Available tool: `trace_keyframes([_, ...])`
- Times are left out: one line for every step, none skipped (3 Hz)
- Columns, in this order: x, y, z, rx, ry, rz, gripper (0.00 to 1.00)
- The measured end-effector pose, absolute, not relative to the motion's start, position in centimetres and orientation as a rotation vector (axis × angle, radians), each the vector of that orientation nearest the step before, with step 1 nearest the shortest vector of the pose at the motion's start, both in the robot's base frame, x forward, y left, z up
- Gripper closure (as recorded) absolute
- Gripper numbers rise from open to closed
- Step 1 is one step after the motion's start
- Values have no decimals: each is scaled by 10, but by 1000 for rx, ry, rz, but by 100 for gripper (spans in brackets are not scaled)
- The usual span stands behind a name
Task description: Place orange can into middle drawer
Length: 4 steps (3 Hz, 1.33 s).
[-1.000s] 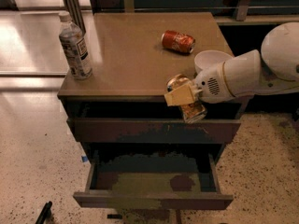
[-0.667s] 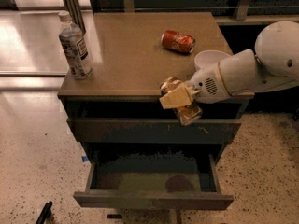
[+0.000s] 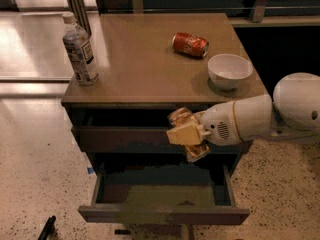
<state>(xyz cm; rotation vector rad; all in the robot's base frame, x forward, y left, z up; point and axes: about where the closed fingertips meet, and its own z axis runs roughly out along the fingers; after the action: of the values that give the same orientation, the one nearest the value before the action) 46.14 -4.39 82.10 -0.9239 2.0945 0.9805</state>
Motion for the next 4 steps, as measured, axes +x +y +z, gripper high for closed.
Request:
trace_keyframes([455, -49, 782, -772, 2111, 928, 100])
trace_keyframes([469, -51, 747, -706, 2118, 887, 100])
trace_keyframes([480, -49, 714, -687, 2156, 882, 100])
trace_keyframes([480, -48, 713, -687, 2156, 882, 100])
